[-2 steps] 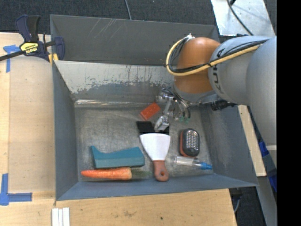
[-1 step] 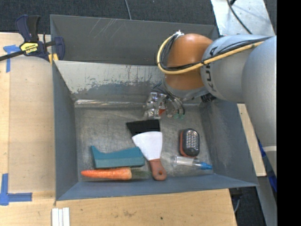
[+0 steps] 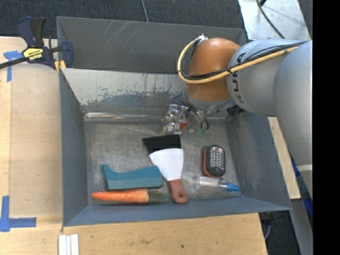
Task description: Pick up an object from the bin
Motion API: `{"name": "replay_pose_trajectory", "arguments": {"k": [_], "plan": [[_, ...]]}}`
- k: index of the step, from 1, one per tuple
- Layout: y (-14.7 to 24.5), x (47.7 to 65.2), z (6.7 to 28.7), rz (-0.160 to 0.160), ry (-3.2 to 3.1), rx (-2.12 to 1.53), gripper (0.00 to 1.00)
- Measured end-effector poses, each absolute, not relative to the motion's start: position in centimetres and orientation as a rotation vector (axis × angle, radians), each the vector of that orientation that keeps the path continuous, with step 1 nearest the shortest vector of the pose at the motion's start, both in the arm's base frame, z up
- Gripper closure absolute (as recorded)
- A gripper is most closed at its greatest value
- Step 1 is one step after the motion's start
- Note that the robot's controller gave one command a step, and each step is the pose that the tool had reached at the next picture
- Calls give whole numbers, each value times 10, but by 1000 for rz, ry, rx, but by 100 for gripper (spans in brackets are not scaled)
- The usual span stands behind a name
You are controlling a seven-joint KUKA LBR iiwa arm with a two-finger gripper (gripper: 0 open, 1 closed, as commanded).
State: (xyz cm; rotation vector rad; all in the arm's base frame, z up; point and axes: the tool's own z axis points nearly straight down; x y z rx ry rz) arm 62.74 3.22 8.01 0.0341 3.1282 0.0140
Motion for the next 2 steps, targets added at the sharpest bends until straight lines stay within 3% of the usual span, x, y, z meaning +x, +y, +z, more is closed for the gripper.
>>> {"name": "replay_pose_trajectory", "arguments": {"k": [1, 2], "plan": [[-13, 595, 82, 0, 3096, 7, 0], [-13, 595, 82, 0, 3097, 6, 0]]}}
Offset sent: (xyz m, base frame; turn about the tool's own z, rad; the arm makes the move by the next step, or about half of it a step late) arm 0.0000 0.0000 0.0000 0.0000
